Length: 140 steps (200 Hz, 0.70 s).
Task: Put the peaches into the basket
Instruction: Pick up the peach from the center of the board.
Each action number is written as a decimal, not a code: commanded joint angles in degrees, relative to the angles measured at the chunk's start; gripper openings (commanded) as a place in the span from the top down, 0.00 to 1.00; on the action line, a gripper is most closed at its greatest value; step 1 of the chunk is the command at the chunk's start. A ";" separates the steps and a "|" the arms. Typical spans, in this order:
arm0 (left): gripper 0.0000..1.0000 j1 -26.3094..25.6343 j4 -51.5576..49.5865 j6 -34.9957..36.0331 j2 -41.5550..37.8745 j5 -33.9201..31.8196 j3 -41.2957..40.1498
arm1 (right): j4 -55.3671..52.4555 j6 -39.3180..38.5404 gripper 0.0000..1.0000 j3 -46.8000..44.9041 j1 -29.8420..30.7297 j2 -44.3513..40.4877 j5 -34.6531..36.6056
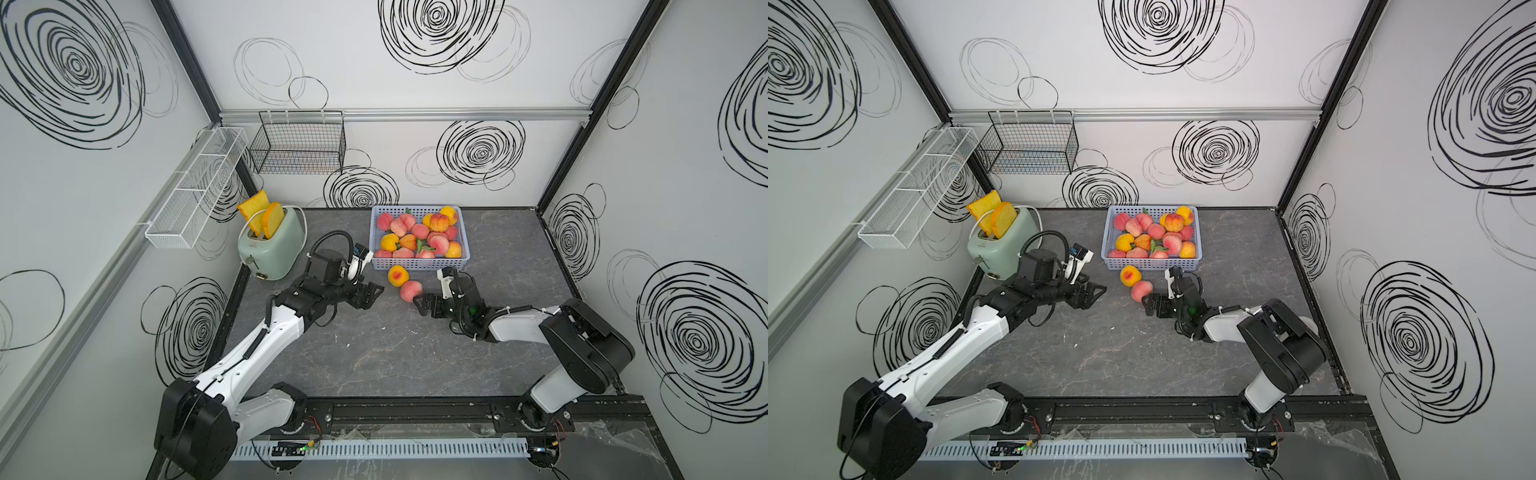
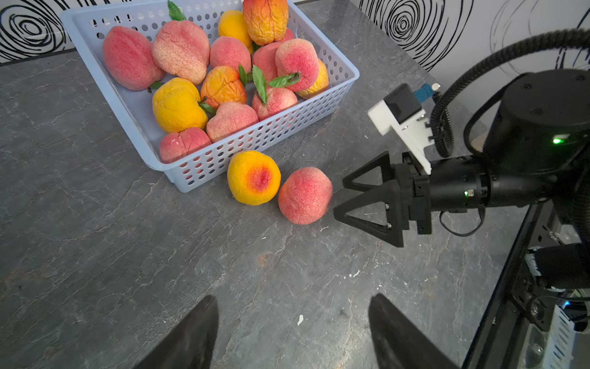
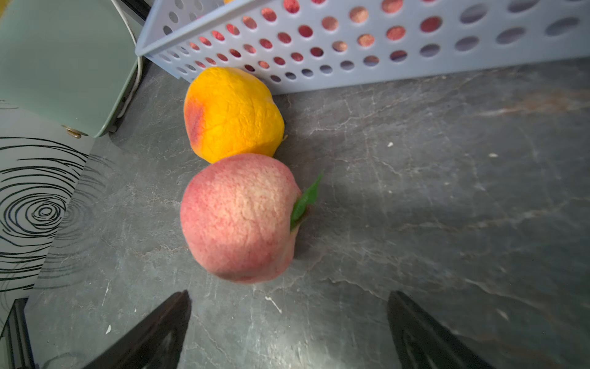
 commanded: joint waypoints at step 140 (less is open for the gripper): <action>0.22 1.99 1.13 -0.59 -1.62 2.36 0.75 | 1.70 4.52 0.26 9.37 -0.66 10.63 -0.51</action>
